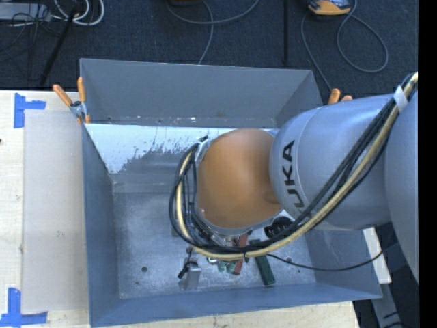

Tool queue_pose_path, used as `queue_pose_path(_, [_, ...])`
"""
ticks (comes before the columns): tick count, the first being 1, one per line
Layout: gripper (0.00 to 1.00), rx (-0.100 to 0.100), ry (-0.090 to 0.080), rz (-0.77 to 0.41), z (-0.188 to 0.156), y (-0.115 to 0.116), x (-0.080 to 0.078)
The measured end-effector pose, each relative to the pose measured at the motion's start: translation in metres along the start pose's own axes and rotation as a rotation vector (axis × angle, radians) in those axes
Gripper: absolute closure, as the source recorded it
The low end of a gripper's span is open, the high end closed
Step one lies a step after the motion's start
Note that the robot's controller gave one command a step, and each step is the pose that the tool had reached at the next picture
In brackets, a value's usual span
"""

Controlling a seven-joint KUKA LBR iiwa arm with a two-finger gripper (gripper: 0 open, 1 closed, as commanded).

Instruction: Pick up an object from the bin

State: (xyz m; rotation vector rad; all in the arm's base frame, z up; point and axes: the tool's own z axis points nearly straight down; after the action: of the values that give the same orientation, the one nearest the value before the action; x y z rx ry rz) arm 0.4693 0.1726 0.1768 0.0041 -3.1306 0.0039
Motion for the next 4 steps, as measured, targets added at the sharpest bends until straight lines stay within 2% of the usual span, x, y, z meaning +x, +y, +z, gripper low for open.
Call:
queue_pose_path(1, [0.0,0.001,-0.002,0.02,0.111,-0.03,-0.032])
queue_pose_path(2, [0.0,-0.002,-0.017,0.234,0.025,-0.134,-0.075])
queue_pose_path(3, [0.0,-0.004,-0.013,0.173,0.107,-0.14,-0.113])
queue_pose_path(4, [1.0,-0.007,-0.019,0.175,0.098,-0.14,-0.116])
